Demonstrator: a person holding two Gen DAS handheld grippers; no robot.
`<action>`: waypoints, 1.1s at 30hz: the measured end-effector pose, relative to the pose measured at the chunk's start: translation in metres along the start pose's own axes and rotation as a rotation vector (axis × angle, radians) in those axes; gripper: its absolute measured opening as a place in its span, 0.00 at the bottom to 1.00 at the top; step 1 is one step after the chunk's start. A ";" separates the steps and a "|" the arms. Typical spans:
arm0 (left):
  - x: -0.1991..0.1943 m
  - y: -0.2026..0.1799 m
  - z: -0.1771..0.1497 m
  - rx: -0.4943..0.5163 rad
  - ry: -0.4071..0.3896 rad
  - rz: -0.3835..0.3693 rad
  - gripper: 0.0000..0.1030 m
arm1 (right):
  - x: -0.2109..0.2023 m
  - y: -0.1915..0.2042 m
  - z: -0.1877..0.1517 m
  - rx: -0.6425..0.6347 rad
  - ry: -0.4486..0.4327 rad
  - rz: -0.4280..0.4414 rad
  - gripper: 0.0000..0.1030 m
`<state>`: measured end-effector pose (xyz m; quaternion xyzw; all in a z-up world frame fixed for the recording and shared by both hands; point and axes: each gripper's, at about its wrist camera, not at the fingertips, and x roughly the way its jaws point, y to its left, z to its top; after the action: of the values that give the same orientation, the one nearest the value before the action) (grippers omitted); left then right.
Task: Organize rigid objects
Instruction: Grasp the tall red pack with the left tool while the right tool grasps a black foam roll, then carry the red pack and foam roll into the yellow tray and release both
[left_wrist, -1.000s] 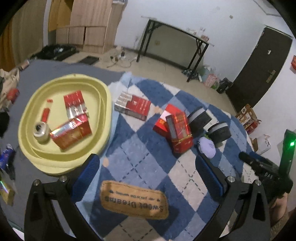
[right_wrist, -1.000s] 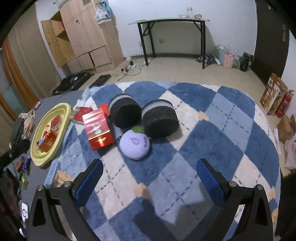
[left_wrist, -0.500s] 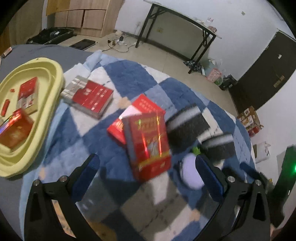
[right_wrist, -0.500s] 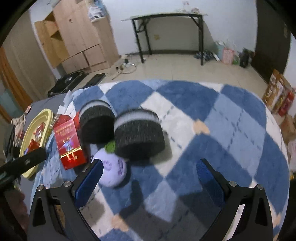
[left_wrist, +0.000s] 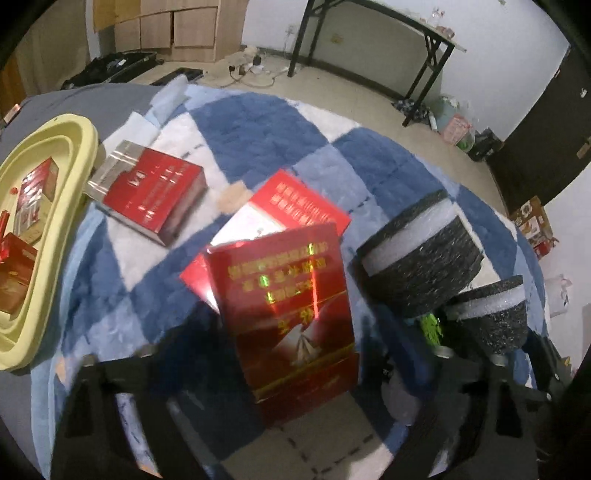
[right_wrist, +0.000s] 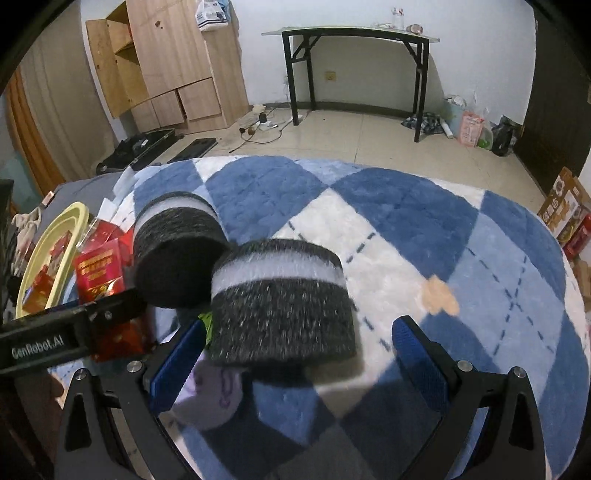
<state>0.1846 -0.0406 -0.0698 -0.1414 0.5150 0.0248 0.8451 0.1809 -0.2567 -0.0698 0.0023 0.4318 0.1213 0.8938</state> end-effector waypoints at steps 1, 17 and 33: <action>0.001 0.001 -0.001 -0.008 0.005 0.008 0.57 | 0.003 0.000 0.000 -0.004 -0.002 -0.001 0.94; -0.124 0.107 0.001 0.004 -0.086 -0.048 0.57 | -0.062 0.015 0.011 0.033 -0.142 0.104 0.66; -0.101 0.324 0.053 -0.217 -0.087 0.012 0.58 | 0.000 0.301 0.053 -0.267 0.057 0.361 0.66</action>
<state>0.1227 0.2943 -0.0278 -0.2280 0.4728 0.0917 0.8462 0.1573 0.0404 -0.0040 -0.0423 0.4295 0.3355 0.8373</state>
